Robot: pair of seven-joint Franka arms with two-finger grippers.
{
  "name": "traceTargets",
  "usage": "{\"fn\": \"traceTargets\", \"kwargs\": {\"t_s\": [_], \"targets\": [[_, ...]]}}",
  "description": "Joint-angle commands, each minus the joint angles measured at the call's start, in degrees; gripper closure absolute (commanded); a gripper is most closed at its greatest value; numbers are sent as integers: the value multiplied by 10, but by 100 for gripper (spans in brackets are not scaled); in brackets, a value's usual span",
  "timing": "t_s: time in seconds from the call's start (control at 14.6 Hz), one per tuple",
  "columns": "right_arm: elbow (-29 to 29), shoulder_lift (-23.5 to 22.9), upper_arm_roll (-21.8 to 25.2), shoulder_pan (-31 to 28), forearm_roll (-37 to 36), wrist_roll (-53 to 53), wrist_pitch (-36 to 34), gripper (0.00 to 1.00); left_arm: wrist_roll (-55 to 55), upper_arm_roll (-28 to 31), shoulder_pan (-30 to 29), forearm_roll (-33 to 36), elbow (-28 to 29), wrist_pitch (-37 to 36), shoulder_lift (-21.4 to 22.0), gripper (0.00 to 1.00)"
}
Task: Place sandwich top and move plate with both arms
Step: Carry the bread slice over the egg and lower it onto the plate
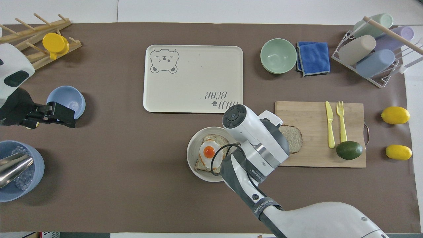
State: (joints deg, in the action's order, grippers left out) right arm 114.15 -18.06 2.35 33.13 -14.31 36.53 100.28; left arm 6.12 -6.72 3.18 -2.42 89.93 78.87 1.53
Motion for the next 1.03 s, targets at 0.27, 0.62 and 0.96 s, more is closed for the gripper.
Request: {"fn": "traceTargets", "kwargs": {"t_s": [0.27,0.62,0.96], "targets": [[-51,10,-7,2,-18,-38,-25,100,-4,0,-4,6,8,-2,10,0],[-188,5,-69,7,27,-41,-95,100,-4,0,-4,6,8,-2,10,0],[-220,-9,-102,69,50,36,-86,100,-4,0,-4,6,8,-2,10,0]]}}
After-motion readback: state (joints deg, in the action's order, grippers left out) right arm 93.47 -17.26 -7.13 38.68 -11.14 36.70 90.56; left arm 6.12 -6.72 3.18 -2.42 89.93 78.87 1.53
